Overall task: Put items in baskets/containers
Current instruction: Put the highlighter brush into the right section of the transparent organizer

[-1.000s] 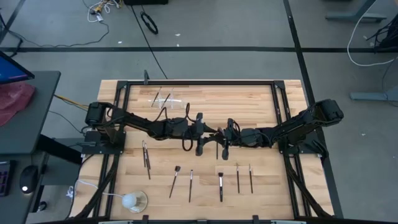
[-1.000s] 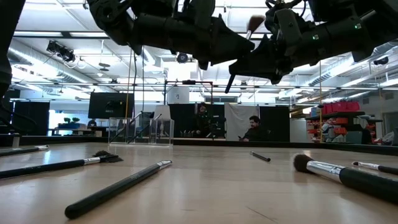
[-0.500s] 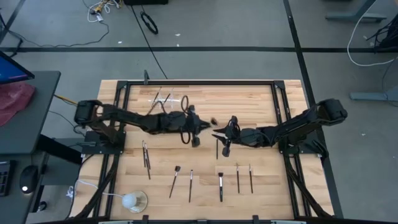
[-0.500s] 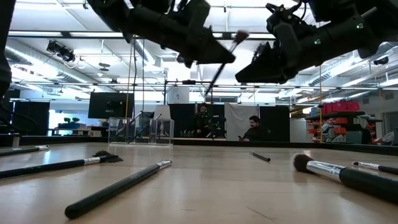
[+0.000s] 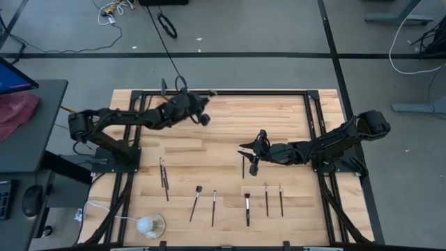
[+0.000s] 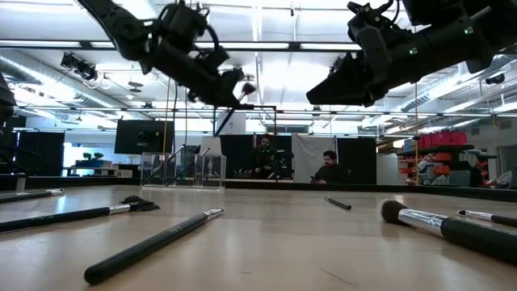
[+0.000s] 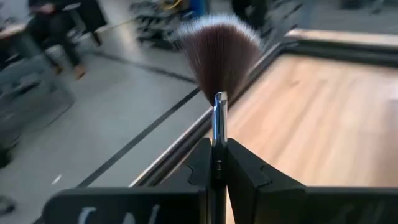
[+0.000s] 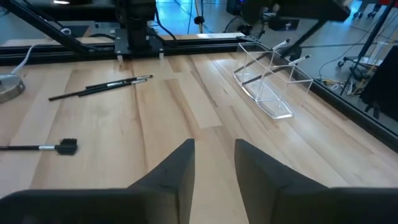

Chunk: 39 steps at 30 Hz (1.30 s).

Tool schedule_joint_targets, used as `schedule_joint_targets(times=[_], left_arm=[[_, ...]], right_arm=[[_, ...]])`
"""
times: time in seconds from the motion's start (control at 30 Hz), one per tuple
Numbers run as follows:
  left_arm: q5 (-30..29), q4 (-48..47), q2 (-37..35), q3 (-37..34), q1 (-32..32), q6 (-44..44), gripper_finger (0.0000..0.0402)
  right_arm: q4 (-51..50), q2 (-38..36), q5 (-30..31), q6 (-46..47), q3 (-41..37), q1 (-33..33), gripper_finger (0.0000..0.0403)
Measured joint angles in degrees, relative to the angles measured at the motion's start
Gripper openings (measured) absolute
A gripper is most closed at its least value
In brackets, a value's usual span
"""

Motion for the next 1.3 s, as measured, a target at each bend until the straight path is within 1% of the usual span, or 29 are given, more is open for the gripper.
schedule_joint_targets(times=[0.17, 0.23, 0.33, 0.47, 0.6, 0.7, 0.83, 1.0, 1.17, 1.3], left_arm=[[4.18, 0.95, 0.67, -1.97, 4.94, -2.43, 0.0030], [4.50, 2.85, 0.66, -3.48, 6.02, -2.55, 0.0032], [5.09, 6.12, 0.66, -5.81, 7.14, -2.61, 0.0033], [8.11, 9.76, 1.75, -8.16, 7.65, -4.09, 0.0033], [9.50, 13.47, 5.23, -8.29, 7.54, -5.17, 0.0037], [9.51, 15.29, 8.08, -8.33, 7.54, -5.22, 0.0038], [8.58, 15.15, 9.87, -8.33, 7.85, -6.30, 0.0039], [6.42, 12.49, 10.06, -8.33, 8.26, -6.37, 0.0044], [6.40, 10.37, 10.06, -8.33, 8.35, -6.37, 0.0044], [6.30, 9.43, 10.06, -8.31, 8.35, -6.65, 0.0055]], right_arm=[[-0.02, 0.00, 0.00, -0.02, 0.00, 0.00, 0.0114], [0.02, 0.00, 0.00, -0.02, 0.00, 0.00, 0.0114], [0.06, 0.00, 0.00, -0.02, 0.00, 0.00, 0.0114], [0.12, 0.02, 0.00, -0.09, 0.00, 0.00, 0.0114], [0.40, 0.02, 0.00, -0.26, 0.00, 0.00, 0.0114], [0.41, 0.02, 0.00, -0.27, 0.00, 0.00, 0.0114], [0.41, 0.04, 0.00, -0.29, 0.00, 0.00, 0.0114], [0.41, 0.04, 0.00, -0.35, 0.00, 0.00, 0.0114], [0.41, 0.04, 0.00, -0.35, 0.00, 0.00, 0.0114], [0.41, 0.05, 0.00, -0.35, 0.00, -0.01, 0.0114]])
